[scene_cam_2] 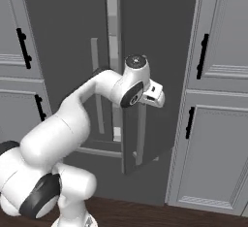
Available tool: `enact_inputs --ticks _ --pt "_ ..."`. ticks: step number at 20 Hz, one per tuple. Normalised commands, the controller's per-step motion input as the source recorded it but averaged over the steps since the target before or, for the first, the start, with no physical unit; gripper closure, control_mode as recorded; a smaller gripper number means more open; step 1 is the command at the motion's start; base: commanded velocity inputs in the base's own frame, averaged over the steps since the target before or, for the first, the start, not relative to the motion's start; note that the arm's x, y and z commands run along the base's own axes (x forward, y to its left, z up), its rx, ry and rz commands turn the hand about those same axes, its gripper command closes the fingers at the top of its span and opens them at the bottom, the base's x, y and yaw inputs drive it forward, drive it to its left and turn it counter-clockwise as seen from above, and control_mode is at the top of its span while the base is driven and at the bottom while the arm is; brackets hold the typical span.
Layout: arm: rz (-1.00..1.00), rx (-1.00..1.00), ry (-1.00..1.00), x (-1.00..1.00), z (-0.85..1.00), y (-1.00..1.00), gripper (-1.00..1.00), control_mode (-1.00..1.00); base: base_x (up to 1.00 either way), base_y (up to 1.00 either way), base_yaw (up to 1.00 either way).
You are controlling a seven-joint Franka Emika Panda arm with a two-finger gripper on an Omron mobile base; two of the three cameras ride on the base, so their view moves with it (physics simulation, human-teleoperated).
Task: Take the strawberry from the fridge and place it on top of the pancake, located on the dining counter.
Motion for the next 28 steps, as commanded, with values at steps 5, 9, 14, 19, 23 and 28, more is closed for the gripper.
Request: enact_inputs --ticks 5,9,14,19,23,28 --pt "-0.18 0.07 0.1 -1.0 0.22 -0.84 -1.0 -1.0 0.0 0.0 0.0" --pt "-0.14 -0.18 0.03 -0.79 0.27 0.58 -1.0 -1.0 0.0 0.0 0.0" --pt "-0.02 -0.44 0.43 0.01 0.04 1.0 -1.0 -1.0 0.0 0.0 0.0" --pt "0.04 -0.54 0.67 0.44 0.0 1.0 -1.0 -1.0 0.0 0.0 0.0" --pt "0.17 -0.5 0.79 0.65 0.0 0.85 -1.0 -1.0 0.0 0.0 0.0" --pt "0.42 -0.23 0.2 0.87 -0.33 -0.16 -1.0 -1.0 0.0 0.0 0.0"
